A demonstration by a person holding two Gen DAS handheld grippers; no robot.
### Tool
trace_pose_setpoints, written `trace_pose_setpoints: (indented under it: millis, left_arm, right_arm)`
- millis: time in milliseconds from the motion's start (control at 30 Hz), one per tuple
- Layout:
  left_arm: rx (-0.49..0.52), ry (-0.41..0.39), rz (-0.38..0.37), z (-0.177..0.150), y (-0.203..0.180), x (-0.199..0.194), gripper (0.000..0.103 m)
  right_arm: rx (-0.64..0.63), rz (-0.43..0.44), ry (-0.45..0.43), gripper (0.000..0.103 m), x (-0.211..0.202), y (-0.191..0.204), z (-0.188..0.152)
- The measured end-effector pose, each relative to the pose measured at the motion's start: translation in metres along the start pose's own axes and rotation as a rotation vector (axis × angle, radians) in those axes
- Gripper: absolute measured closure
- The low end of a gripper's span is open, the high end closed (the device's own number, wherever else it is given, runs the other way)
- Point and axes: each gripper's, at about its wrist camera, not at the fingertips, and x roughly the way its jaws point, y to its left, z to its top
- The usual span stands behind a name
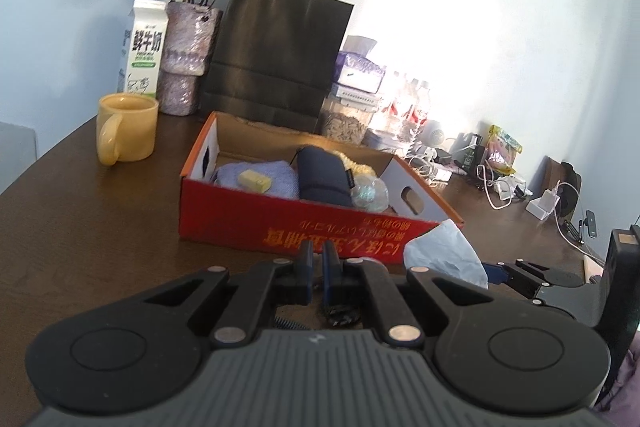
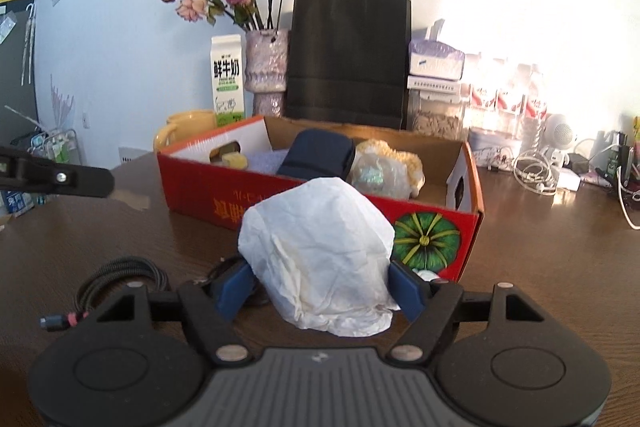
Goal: Organize objects
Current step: 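Carry the white bag and cable over the box and lower them in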
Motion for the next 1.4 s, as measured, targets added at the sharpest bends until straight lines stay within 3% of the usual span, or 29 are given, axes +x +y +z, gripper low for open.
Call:
trace_pose_setpoints:
  millis: [400, 667, 1033, 1400]
  left_arm:
    - [0.023, -0.066, -0.033, 0.034, -0.017, 0.026, 0.098]
    - [0.021, -0.105, -0.035, 0.061, -0.018, 0.056, 0.098]
    - [0.042, -0.136, -0.027, 0.093, -0.012, 0.118, 0.098]
    - [0.066, -0.071, 0.031, 0.094, 0.019, 0.157, 0.098]
  right_arm:
    - [-0.002, -0.020, -0.090, 0.029, 0.006, 0.003, 0.038]
    - [0.014, -0.056, -0.136, 0.029, 0.032, -0.004, 0.072]
    - [0.069, -0.091, -0.132, 0.029, 0.088, -0.030, 0.094]
    - [0.095, -0.109, -0.071, 0.029, 0.120, -0.054, 0.079]
